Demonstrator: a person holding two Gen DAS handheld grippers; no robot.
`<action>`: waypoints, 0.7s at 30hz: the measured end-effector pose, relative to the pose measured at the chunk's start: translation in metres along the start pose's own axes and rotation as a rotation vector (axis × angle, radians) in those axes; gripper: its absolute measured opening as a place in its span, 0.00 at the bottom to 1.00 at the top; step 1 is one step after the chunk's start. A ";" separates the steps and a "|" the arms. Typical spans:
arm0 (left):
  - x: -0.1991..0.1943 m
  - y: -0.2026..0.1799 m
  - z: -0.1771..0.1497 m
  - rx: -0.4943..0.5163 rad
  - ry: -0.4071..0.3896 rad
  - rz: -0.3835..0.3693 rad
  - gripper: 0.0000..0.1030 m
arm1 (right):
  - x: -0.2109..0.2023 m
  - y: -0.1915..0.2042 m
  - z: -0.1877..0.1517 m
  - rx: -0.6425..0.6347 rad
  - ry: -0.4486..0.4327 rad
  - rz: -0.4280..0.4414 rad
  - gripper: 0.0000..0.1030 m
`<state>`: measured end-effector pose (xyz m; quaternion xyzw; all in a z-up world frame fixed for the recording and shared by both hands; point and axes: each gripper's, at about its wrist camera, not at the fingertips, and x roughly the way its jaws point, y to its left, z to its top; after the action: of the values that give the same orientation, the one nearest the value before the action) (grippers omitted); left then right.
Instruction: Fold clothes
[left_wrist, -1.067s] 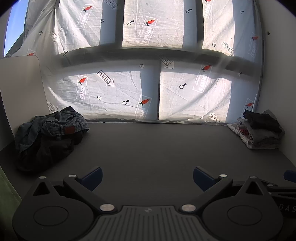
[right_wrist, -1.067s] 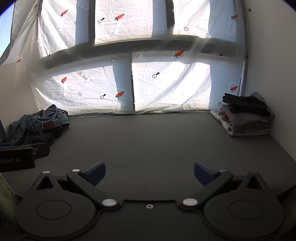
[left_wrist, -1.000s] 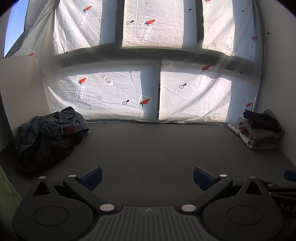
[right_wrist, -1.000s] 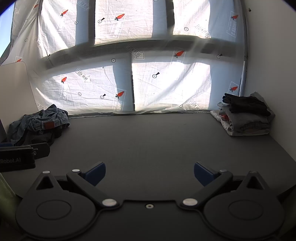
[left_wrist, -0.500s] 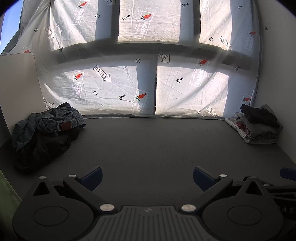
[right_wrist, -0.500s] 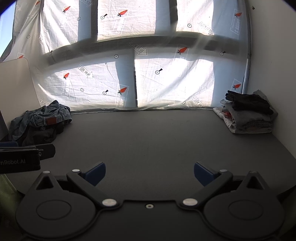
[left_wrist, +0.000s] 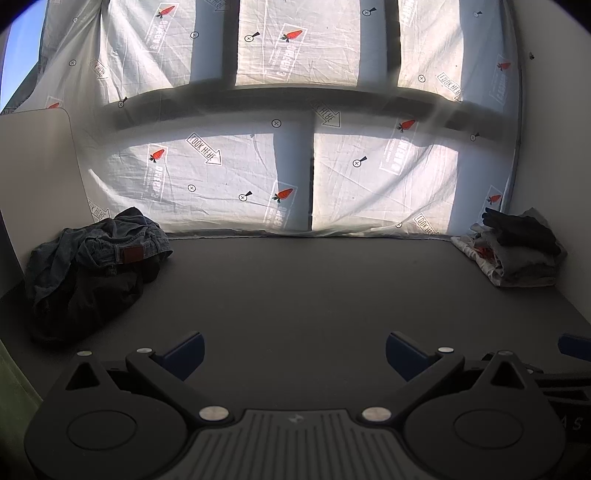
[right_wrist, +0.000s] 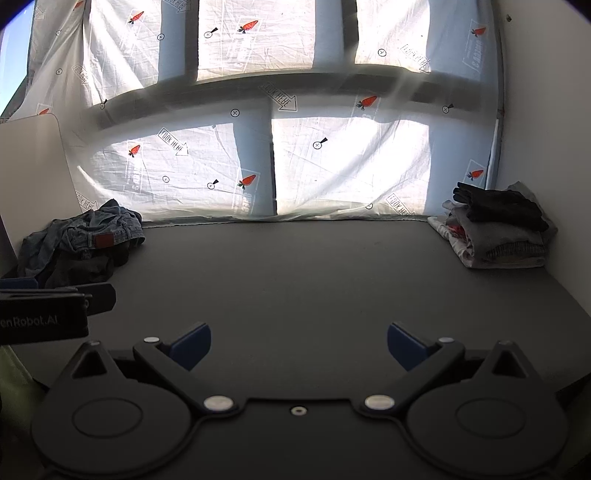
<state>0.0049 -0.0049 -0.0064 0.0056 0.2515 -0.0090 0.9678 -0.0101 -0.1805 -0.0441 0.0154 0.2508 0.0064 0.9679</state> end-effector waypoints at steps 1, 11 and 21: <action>0.000 0.000 0.000 0.000 0.000 0.000 1.00 | 0.000 0.000 0.000 -0.001 -0.001 0.000 1.00; 0.000 -0.003 0.001 -0.007 0.003 0.004 1.00 | 0.001 -0.001 0.003 -0.002 -0.002 -0.003 1.00; 0.001 -0.001 0.001 -0.001 0.005 0.003 1.00 | 0.002 0.000 0.001 0.005 -0.002 -0.010 1.00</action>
<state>0.0060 -0.0063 -0.0055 0.0055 0.2537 -0.0076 0.9672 -0.0080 -0.1809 -0.0442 0.0166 0.2499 0.0011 0.9681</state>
